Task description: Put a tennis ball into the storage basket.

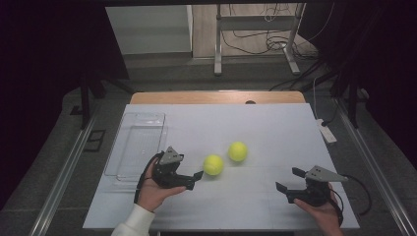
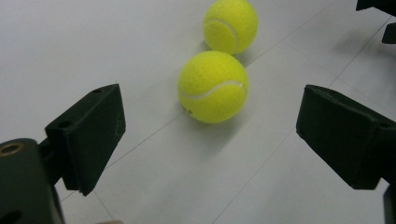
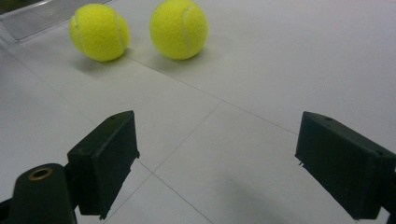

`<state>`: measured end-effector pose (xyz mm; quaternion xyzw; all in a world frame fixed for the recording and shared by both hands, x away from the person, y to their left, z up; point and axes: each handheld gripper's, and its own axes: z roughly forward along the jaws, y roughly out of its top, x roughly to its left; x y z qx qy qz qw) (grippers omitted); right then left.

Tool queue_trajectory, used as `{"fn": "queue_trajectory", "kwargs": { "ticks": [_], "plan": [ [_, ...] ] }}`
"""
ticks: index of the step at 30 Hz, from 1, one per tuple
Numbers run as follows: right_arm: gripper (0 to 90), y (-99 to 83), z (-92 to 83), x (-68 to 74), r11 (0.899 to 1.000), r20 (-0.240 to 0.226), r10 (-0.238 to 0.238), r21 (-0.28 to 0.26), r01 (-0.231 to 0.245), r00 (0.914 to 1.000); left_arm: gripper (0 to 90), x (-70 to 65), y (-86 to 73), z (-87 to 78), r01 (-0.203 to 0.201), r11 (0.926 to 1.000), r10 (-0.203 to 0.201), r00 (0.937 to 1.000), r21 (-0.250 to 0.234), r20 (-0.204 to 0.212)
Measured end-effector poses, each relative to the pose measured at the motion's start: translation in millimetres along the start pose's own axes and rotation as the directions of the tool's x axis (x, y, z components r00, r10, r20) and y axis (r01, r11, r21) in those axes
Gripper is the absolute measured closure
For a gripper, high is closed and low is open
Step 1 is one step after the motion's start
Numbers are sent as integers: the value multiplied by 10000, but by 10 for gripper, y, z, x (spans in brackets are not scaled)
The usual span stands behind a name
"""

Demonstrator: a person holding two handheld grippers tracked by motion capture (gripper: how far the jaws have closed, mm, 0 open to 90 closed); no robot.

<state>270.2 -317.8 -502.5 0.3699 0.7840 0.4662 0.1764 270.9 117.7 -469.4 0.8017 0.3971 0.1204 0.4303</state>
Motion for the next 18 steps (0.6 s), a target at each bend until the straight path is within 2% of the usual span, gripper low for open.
{"fn": "queue_trajectory", "kwargs": {
  "ticks": [18],
  "plan": [
    [129, -7, 7, -2, 10000, 28, -49, 46, 48, 10000, 93, -51, 153, 147, -410, 9983, 407, 9991, 419, 70]
  ]
}}
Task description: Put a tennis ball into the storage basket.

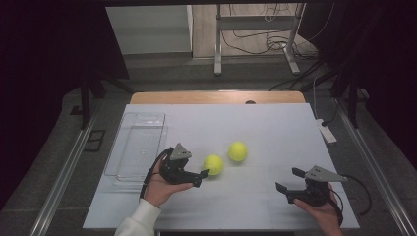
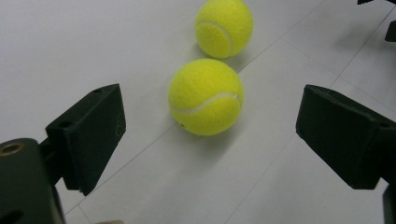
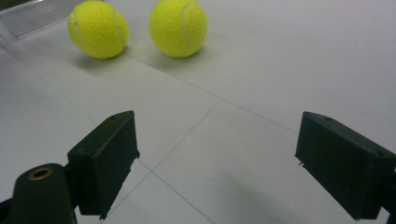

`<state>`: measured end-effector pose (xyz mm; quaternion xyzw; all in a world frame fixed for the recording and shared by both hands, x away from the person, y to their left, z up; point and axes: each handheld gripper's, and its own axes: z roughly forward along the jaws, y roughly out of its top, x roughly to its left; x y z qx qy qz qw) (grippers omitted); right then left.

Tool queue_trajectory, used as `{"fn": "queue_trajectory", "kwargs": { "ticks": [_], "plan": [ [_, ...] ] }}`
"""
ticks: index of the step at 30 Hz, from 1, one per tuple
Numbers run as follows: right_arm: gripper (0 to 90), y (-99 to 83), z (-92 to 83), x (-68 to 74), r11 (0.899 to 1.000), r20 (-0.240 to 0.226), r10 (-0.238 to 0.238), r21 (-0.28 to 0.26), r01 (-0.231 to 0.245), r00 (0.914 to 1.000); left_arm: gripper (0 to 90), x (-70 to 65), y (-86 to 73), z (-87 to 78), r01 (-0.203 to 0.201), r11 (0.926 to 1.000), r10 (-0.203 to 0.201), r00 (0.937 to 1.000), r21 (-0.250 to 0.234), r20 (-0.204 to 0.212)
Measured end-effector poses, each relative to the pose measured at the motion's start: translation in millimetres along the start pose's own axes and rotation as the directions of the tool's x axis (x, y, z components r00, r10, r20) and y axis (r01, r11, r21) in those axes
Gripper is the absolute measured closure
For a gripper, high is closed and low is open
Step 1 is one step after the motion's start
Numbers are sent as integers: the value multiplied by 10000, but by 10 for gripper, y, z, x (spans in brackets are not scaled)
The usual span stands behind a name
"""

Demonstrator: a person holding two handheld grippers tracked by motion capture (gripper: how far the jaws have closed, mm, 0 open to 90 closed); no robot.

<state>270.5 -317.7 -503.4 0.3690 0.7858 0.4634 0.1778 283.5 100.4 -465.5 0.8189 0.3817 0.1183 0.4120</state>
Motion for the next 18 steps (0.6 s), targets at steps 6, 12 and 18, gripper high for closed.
{"fn": "queue_trajectory", "kwargs": {
  "ticks": [6, 12, 18],
  "plan": [
    [130, -1, 5, -3, 10000, -37, 28, 1, -28, 10000, 92, -8, 44, 53, -51, 9998, 51, 10000, 203, 22],
    [130, -1, 16, 3, 10000, -63, -7, 45, 7, 10000, 90, -8, 83, 127, -126, 9989, 126, 9999, 449, 11],
    [129, -3, 16, -7, 10000, -40, 2, 48, -2, 10000, 89, -27, 119, 176, -162, 9979, 158, 9999, 627, 70]
  ]
}}
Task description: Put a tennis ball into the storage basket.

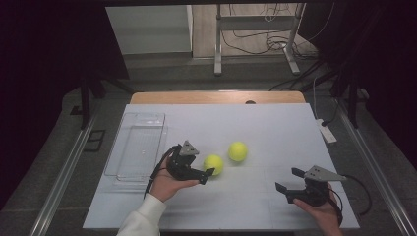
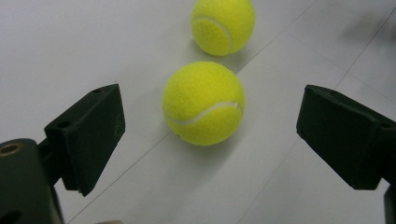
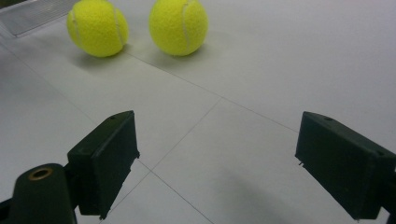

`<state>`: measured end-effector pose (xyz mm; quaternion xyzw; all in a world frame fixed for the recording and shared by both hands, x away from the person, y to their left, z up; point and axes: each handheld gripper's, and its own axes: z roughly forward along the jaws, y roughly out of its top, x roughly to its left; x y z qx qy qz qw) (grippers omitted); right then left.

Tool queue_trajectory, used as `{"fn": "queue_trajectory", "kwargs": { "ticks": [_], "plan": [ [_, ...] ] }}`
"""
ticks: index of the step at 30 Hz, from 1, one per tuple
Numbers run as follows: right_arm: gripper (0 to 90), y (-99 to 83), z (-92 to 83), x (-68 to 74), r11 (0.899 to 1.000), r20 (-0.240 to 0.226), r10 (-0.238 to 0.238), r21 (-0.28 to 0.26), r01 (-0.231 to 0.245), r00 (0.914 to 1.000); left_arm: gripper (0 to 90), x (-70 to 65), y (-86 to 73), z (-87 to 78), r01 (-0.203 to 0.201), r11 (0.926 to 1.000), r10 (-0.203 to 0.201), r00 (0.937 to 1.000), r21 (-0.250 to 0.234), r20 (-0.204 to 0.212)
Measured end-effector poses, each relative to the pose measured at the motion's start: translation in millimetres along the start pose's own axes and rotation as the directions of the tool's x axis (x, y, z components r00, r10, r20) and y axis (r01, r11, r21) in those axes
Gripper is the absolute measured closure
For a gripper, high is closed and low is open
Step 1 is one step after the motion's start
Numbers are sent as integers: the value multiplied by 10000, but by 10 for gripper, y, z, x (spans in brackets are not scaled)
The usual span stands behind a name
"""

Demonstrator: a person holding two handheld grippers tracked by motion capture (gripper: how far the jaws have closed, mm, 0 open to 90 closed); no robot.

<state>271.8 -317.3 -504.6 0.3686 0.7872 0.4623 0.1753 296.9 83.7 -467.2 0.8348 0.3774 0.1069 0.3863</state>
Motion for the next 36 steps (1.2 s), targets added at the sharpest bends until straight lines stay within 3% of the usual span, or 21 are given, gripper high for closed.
{"fn": "queue_trajectory", "kwargs": {
  "ticks": [8, 36],
  "plan": [
    [130, -1, -3, -3, 10000, 51, -12, 14, 12, 10000, 85, -54, 49, 110, -218, 9992, 218, 9998, 343, 5],
    [130, -3, 5, -6, 10000, 61, -34, 86, 34, 10000, 78, -41, 133, 356, -124, 9940, 113, 9999, 1086, 112]
  ]
}}
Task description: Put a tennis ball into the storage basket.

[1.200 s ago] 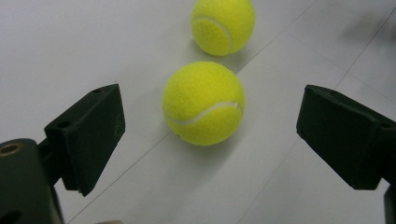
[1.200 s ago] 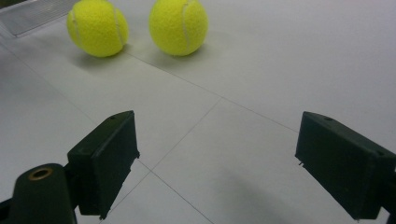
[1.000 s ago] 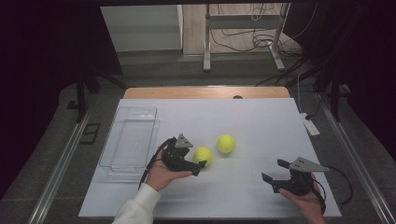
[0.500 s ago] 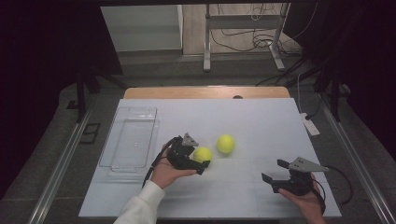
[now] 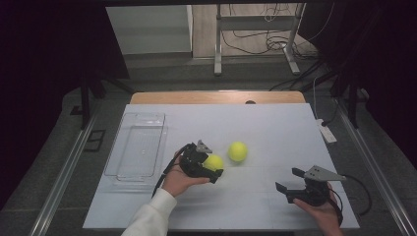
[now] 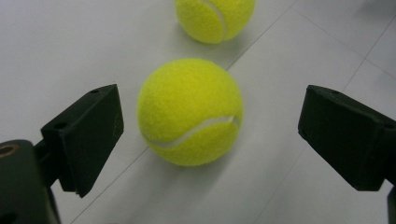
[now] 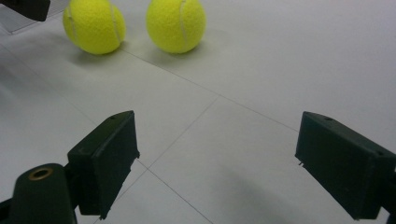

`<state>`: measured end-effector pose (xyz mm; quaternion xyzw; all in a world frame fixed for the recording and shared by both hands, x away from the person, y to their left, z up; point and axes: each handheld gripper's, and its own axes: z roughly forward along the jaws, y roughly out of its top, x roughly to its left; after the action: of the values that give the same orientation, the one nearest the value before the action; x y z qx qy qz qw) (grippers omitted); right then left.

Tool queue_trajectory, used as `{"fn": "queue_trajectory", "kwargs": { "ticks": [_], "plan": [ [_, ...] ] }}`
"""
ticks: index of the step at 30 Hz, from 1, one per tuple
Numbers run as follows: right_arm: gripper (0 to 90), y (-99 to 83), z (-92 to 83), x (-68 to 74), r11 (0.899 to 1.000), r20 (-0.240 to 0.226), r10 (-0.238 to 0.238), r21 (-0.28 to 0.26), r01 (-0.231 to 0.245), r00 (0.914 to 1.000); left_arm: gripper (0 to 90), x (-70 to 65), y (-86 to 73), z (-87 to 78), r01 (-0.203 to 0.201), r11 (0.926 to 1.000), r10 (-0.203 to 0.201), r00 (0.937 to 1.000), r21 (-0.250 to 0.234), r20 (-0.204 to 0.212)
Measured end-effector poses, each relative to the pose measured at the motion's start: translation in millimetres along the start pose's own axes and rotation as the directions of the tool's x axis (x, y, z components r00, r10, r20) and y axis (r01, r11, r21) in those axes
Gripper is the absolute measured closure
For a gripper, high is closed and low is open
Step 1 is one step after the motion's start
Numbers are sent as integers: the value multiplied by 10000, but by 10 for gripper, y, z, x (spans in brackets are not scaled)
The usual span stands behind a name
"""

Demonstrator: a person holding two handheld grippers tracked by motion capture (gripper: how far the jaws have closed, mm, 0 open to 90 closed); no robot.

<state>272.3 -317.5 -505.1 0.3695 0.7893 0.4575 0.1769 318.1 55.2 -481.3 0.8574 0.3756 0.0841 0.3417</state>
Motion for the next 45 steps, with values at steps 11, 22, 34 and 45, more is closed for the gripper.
{"fn": "queue_trajectory", "kwargs": {
  "ticks": [11, 22, 34, 45],
  "plan": [
    [130, -3, 5, -1, 10000, -7, -12, 41, 12, 10000, 72, 32, 38, 166, 57, 9991, -55, 10000, 412, -34],
    [130, -4, 9, 0, 9999, 49, -50, 106, 50, 10000, 128, 8, 30, 275, -68, 9966, 114, 9984, 825, -548],
    [130, -6, 10, -4, 9999, 45, -45, 96, 44, 10000, 271, 22, 5, 294, -64, 9965, 117, 9979, 828, -635],
    [130, -5, 6, -7, 10000, 46, -43, 76, 43, 10000, 273, 35, -7, 162, -134, 9996, 149, 9983, 263, -560]
  ]
}}
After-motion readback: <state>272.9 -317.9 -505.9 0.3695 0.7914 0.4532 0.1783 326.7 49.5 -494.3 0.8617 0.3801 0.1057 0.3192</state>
